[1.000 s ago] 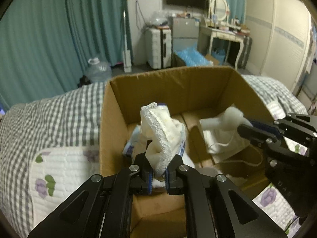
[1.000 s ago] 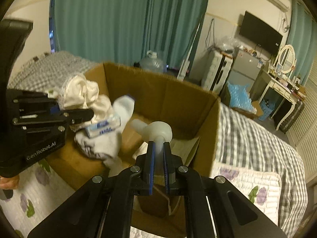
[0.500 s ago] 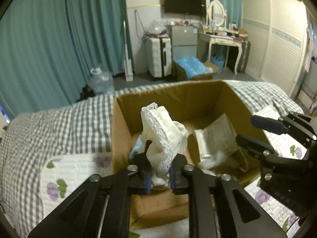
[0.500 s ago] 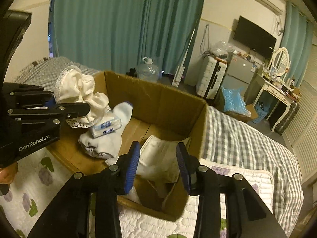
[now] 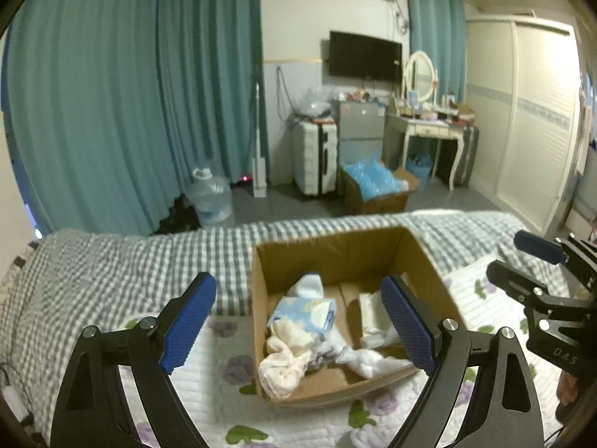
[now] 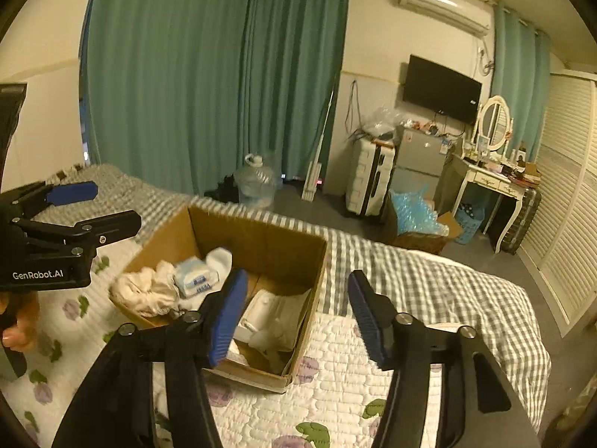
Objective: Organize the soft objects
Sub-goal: 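Move both tools back toward the last items on the quilt, then grasp the floral tissue pack with the left tool while the right tool grasps the white bunny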
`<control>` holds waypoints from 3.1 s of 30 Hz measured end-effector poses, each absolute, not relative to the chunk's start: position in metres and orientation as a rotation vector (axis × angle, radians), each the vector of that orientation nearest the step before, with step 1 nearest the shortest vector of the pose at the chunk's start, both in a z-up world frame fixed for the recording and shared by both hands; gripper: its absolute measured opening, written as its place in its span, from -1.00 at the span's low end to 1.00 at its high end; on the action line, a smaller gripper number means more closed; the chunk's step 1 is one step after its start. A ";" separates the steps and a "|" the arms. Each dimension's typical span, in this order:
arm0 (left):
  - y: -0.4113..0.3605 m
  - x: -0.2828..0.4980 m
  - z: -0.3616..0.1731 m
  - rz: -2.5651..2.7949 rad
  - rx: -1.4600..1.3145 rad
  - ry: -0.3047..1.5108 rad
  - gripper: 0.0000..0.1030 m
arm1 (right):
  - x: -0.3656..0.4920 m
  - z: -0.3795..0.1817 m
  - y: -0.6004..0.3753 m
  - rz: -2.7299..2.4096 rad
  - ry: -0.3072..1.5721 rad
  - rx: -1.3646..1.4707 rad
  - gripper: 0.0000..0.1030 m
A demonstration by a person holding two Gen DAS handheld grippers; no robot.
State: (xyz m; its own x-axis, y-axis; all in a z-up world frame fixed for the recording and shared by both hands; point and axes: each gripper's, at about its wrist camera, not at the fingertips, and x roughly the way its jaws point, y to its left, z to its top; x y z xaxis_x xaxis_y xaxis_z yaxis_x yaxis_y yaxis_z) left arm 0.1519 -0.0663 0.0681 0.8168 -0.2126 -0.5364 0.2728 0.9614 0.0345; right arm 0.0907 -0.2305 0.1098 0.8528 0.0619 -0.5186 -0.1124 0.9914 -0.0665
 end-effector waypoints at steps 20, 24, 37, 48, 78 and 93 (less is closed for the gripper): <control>-0.029 0.056 0.152 -0.224 0.010 0.389 0.78 | -0.022 0.210 -0.226 0.091 0.334 -0.094 1.00; -0.024 0.041 0.159 -0.229 -0.009 0.368 0.78 | -0.038 0.219 -0.221 0.100 0.324 -0.107 1.00; -0.012 0.028 0.127 -0.213 -0.007 0.400 0.78 | -0.046 0.207 -0.214 0.103 0.356 -0.142 1.00; -0.023 0.036 0.066 -0.234 0.039 0.541 0.78 | -0.014 0.144 -0.217 0.155 0.474 -0.129 1.00; -0.089 0.018 -0.104 -0.528 0.101 1.076 0.80 | 0.065 -0.031 -0.179 0.391 0.825 -0.160 1.00; -0.062 -0.006 -0.081 -0.562 0.066 1.014 -0.39 | 0.077 -0.060 -0.153 0.433 0.967 -0.143 1.00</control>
State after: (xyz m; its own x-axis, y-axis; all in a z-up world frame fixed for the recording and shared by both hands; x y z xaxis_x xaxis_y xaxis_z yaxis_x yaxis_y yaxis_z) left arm -0.0056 -0.0622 -0.0815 0.4002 -0.4140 -0.8176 0.4739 0.8571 -0.2021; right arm 0.0770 -0.1535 -0.0603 0.4904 0.2922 -0.8211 -0.4178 0.9056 0.0728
